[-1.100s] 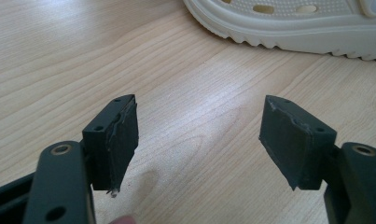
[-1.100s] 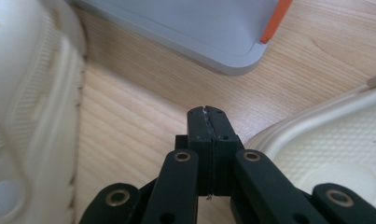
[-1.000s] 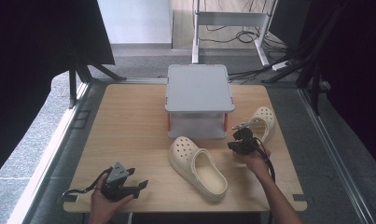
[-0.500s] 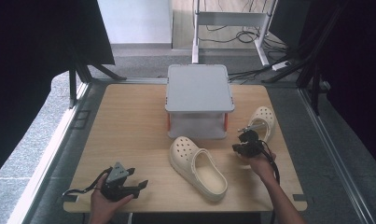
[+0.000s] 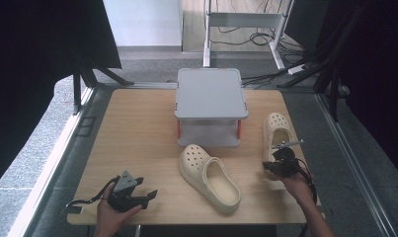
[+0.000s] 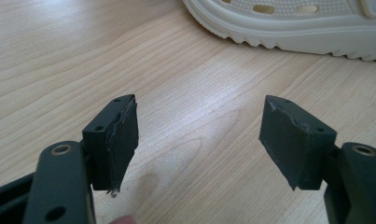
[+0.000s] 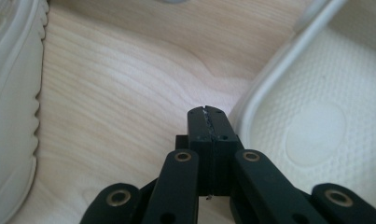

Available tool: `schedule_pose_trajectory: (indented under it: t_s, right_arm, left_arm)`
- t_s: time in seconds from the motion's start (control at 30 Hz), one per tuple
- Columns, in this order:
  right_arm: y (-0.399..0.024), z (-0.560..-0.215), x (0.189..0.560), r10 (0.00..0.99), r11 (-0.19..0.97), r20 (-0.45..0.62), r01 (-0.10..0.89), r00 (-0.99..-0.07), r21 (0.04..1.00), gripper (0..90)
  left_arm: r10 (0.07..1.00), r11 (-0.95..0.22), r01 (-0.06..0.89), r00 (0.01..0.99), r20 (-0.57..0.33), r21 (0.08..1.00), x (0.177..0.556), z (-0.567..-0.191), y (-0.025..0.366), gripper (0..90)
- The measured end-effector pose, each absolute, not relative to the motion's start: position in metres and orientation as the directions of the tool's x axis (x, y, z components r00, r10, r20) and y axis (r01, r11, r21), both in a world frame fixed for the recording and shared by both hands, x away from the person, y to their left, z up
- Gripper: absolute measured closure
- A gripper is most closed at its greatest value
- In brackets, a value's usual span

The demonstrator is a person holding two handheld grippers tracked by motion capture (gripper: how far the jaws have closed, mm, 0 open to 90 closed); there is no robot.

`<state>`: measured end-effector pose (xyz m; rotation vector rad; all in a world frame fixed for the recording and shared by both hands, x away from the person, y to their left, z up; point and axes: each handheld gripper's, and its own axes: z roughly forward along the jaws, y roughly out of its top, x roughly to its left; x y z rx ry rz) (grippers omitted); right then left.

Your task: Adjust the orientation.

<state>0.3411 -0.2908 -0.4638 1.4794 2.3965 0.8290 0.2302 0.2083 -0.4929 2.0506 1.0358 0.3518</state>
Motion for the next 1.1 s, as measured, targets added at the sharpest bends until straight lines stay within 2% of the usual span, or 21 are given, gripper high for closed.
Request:
schedule_pose_trajectory:
  t_s: [0.7, 0.9, 1.1]
  right_arm:
    - [-0.337, -0.459, 0.325, 0.901, 0.324, 0.086, 0.792, -0.424, 0.518, 90.0]
    - [-0.344, -0.449, 0.327, 0.900, 0.328, 0.083, 0.791, -0.428, 0.516, 90.0]
    - [-0.349, -0.431, 0.338, 0.895, 0.319, 0.105, 0.787, -0.433, 0.529, 80.8]
  left_arm:
    - [0.773, -0.352, 0.552, 0.626, -0.097, 0.756, 0.231, -0.493, 0.209, 28.5]
    - [0.774, -0.356, 0.557, 0.626, -0.097, 0.751, 0.232, -0.493, 0.208, 28.6]
    - [0.775, -0.355, 0.557, 0.625, -0.098, 0.750, 0.232, -0.494, 0.208, 28.6]
